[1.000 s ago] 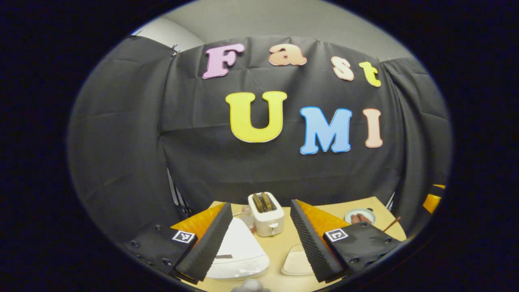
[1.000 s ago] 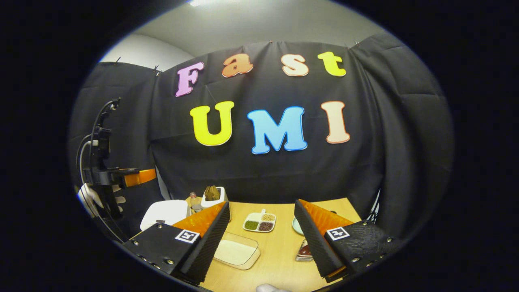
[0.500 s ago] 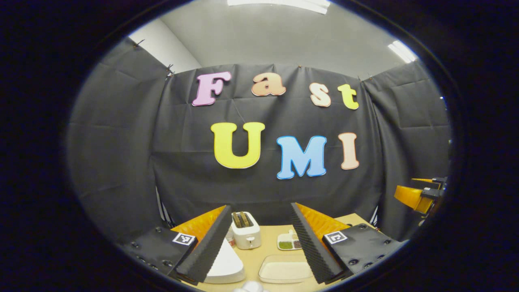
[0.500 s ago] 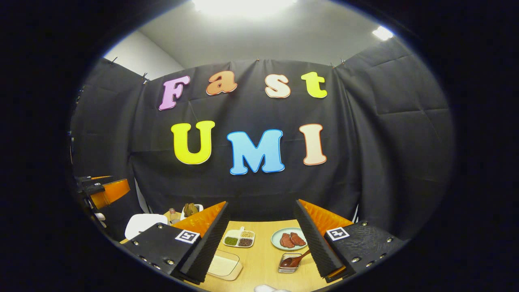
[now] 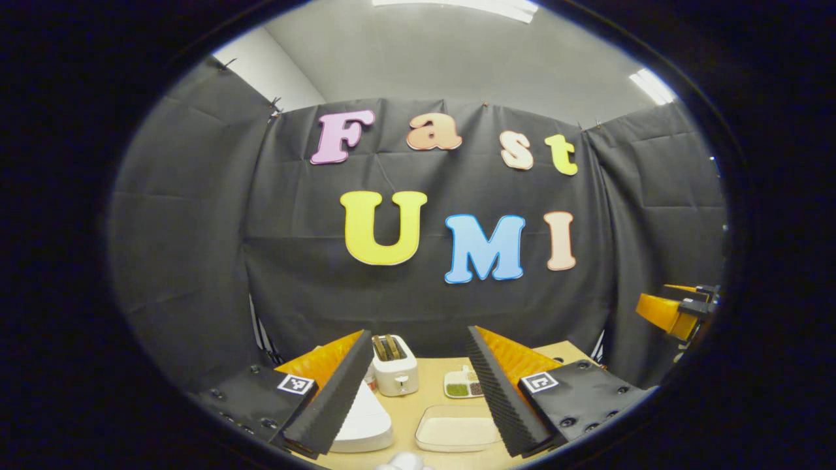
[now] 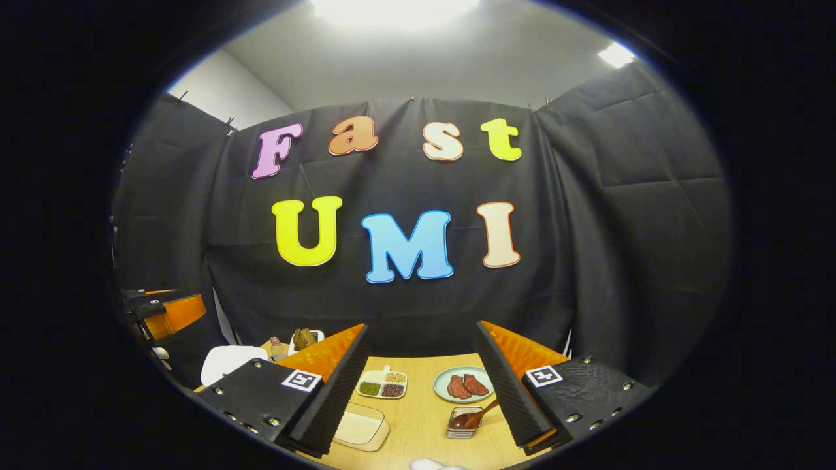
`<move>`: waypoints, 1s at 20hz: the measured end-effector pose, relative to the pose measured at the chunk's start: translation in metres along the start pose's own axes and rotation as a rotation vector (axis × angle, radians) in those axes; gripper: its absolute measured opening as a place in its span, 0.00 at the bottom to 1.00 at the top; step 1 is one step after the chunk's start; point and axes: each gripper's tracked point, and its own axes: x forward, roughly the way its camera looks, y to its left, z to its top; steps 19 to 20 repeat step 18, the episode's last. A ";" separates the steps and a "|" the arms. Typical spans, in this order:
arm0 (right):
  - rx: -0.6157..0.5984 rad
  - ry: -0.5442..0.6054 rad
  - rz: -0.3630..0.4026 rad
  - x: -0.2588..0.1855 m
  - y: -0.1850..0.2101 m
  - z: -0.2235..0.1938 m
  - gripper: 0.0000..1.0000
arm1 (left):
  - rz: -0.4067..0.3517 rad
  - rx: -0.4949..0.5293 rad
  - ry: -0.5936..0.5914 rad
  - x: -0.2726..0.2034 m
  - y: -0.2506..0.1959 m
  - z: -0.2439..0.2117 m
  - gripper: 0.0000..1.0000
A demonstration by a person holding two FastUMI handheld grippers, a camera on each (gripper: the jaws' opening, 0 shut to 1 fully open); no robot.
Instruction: Close the left gripper, press the button to open the rice cooker; take a wooden spoon from the chopstick holder with the right hand, scoop a spoonful of rice and pour it into the rice cooker, then put the wooden spoon back into the chopstick holder.
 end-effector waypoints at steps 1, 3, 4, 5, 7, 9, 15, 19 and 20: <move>0.002 0.000 0.000 0.000 0.001 0.000 0.98 | 0.000 0.002 -0.005 0.000 0.001 0.002 0.98; 0.000 0.003 0.000 0.000 0.000 -0.001 0.98 | 0.002 -0.005 -0.004 -0.002 0.002 0.002 0.98; -0.001 0.004 0.000 -0.001 0.000 0.000 0.98 | 0.007 -0.008 -0.007 -0.002 0.004 0.002 0.98; 0.000 0.006 0.001 -0.001 0.000 0.000 0.98 | 0.007 -0.007 -0.007 -0.002 0.005 0.003 0.98; 0.006 0.004 0.009 -0.002 0.001 0.002 0.98 | 0.005 -0.002 -0.005 -0.004 0.004 0.004 0.98; -0.004 -0.007 0.002 -0.002 -0.001 0.005 0.98 | 0.005 -0.001 -0.011 -0.003 0.005 0.006 0.98; 0.005 0.005 0.008 -0.001 0.001 0.007 0.98 | 0.001 0.004 -0.011 -0.001 0.003 0.012 0.98; 0.006 0.006 0.003 0.000 -0.001 0.010 0.98 | 0.007 -0.001 -0.012 -0.001 0.005 0.013 0.98; 0.006 0.006 0.003 0.000 -0.001 0.010 0.98 | 0.007 -0.001 -0.012 -0.001 0.005 0.013 0.98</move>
